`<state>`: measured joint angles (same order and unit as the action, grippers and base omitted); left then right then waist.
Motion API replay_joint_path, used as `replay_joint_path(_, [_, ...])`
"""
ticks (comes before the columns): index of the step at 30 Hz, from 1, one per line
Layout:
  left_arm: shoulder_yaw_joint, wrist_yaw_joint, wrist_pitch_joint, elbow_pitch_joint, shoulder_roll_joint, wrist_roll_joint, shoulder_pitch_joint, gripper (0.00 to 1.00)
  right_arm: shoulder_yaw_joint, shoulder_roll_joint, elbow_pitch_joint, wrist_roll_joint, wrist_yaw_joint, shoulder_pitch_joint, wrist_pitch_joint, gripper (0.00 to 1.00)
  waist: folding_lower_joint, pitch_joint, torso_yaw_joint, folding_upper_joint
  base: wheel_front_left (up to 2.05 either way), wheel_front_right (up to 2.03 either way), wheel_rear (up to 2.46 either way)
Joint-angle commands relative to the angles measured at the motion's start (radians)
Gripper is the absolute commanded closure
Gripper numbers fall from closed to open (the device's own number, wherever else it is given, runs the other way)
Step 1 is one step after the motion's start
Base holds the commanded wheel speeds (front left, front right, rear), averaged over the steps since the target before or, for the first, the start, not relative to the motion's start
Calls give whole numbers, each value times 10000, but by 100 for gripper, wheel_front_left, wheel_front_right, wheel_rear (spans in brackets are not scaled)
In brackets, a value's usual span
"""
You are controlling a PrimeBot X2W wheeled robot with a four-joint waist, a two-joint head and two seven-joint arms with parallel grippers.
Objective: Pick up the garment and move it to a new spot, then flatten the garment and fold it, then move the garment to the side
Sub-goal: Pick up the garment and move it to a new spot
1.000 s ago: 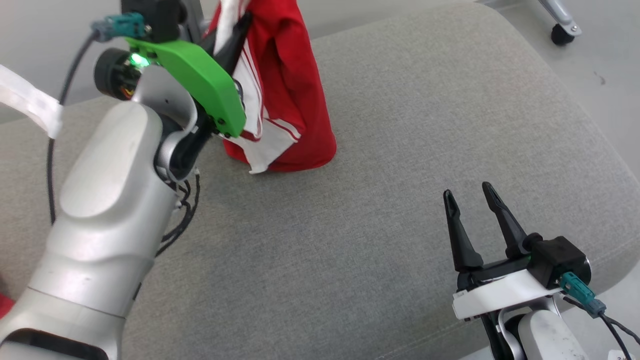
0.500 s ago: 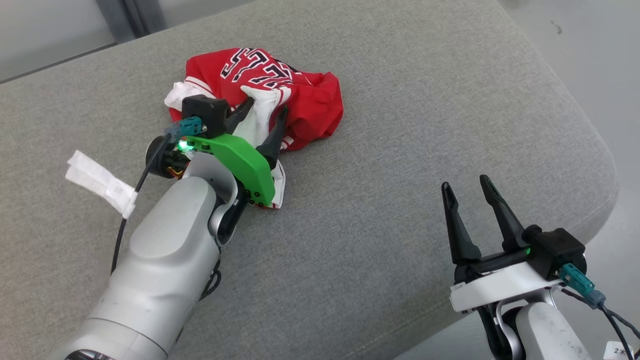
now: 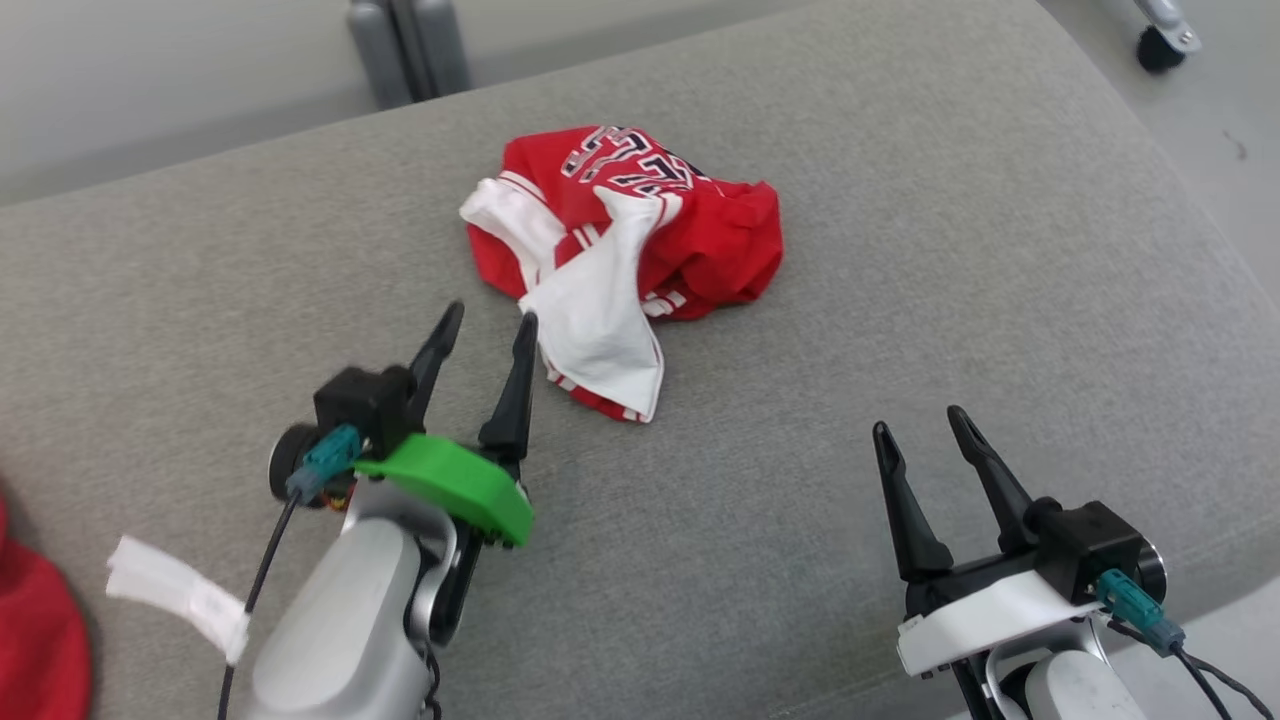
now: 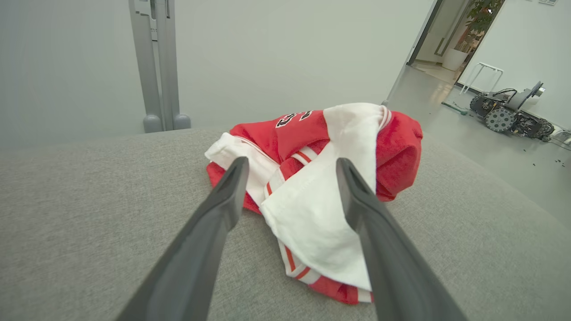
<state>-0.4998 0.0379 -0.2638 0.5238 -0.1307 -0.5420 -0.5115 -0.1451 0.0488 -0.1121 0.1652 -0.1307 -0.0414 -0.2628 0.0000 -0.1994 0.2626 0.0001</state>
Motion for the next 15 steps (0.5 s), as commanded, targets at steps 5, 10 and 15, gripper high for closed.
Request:
replay_joint_path(5, [1241,-199,-7,-1332,-31,934,2121,0,1,26,-99,-129,-1,378,-23,0,0,1689,-1960,-1,0,0,0])
replay_joint_path(10, [2547,-495,-8,-2574,132,1962,3604,0,135,23,-139,-158,-1,578,-23,0,0,1974,-2349,-1,0,0,0])
replay_joint_path(15, [3413,-605,-8,-3899,200,3440,4827,0,163,22,-124,-140,-3,757,-23,0,0,2183,-2474,-1,0,0,0])
